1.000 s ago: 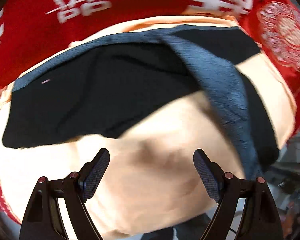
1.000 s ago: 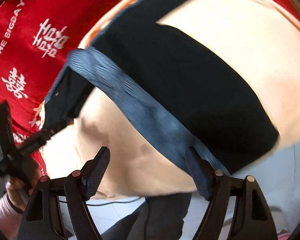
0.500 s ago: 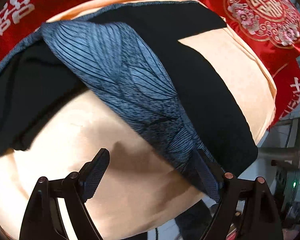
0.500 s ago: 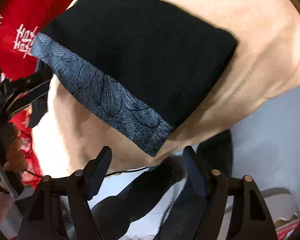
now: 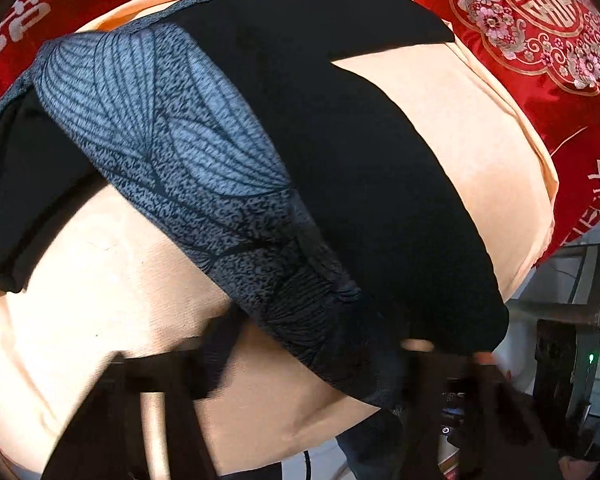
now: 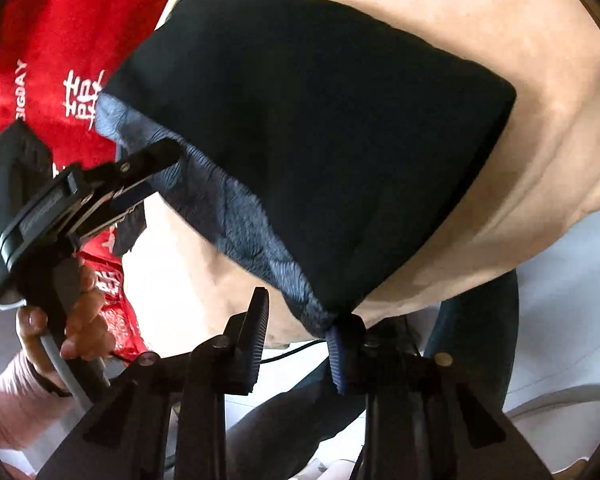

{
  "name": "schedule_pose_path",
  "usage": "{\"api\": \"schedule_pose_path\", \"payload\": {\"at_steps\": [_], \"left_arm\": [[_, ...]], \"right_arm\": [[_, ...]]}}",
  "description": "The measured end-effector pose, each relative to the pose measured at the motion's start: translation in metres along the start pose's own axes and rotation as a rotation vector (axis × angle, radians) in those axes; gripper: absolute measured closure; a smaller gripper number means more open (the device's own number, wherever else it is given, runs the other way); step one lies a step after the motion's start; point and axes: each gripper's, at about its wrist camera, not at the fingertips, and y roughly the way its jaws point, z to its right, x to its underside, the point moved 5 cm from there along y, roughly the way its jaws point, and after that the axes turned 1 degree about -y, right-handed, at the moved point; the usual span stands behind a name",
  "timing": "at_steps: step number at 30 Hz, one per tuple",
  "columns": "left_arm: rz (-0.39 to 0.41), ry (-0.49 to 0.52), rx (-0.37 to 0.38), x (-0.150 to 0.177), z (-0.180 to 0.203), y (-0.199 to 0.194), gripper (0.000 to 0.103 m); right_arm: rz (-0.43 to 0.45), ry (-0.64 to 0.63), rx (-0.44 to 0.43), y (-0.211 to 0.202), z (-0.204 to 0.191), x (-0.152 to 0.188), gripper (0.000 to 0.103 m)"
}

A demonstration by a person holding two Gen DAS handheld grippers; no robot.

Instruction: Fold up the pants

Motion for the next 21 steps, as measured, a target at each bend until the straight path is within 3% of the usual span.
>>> {"api": "schedule_pose_path", "payload": {"at_steps": [3, 8, 13, 18, 21], "left_arm": [[-0.01, -0.011, 0.035, -0.008, 0.005, -0.007, 0.086], [0.059, -0.02, 0.07, -0.035, 0.015, -0.046, 0.086], [0.16, -0.066, 0.076, -0.089, 0.016, -0.078, 0.086], [0.292, -0.101, -0.012, -0.137, -0.01, -0.11, 0.085], [0.311, -0.133, -0.097, -0.148, -0.031, -0.119, 0.08]], "right_arm": [[-0.031, -0.009, -0.033, -0.001, -0.012, -0.003, 0.1], [0.003, -0.119, -0.09, -0.054, -0.056, -0.03, 0.1], [0.059, -0.245, -0.114, -0.112, -0.102, -0.105, 0.1], [0.07, -0.393, -0.033, -0.146, -0.136, -0.208, 0.1], [0.081, -0.445, 0.015, -0.155, -0.147, -0.268, 0.1]]}}
